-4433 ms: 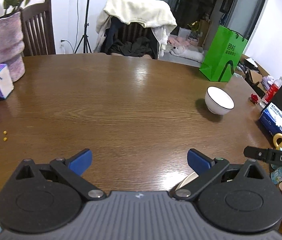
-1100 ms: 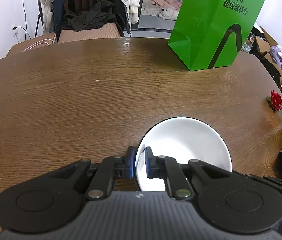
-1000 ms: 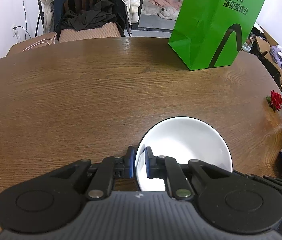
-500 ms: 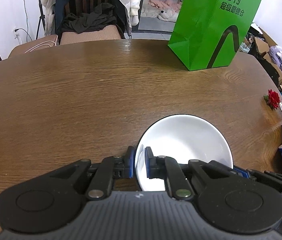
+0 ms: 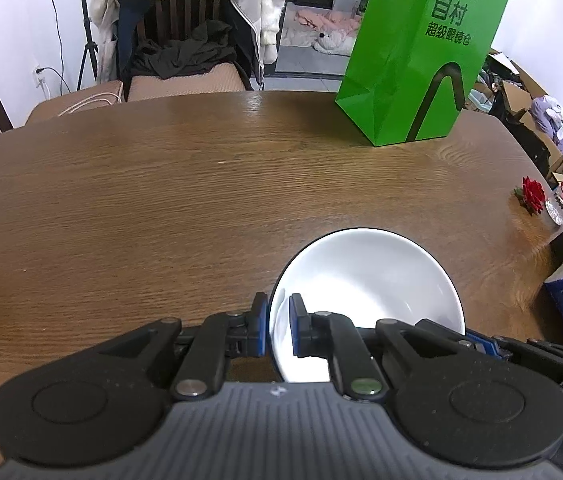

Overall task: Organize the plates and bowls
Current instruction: 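Lift the white bowl off the table with both grippers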

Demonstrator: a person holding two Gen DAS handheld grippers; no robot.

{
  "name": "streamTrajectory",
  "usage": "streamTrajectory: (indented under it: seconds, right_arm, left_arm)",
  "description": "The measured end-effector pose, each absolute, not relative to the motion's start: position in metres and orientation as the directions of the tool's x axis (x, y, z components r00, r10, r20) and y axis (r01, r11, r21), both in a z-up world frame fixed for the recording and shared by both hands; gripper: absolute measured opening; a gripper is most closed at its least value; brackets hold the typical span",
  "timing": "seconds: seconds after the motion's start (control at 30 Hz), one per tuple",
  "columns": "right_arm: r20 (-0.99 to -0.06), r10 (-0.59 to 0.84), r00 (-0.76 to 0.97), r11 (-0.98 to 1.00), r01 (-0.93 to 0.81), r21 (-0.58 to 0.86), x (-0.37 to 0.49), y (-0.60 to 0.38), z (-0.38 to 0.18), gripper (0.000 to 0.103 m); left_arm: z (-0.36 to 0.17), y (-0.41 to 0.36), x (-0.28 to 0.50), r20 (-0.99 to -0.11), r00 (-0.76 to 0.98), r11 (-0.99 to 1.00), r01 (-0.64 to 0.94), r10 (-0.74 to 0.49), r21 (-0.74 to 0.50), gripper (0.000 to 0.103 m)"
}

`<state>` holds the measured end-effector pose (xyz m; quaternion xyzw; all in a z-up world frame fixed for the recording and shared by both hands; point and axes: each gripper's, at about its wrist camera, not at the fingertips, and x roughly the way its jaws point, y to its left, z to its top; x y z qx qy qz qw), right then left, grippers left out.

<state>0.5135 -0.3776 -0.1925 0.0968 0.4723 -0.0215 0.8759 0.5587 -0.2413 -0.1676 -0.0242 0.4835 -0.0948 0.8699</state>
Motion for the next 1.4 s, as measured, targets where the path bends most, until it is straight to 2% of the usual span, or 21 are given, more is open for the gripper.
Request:
streamTrajectory:
  seconds: [1.4]
  right_arm:
    - [-0.811,0.037,0.584,0.981,0.135,0.142,0.434,-0.284,-0.148,0.009]
  left_arm:
    - [-0.131,-0.150,0.483,-0.819,0.535,0.977,0.155,-0.210,-0.149,0.012]
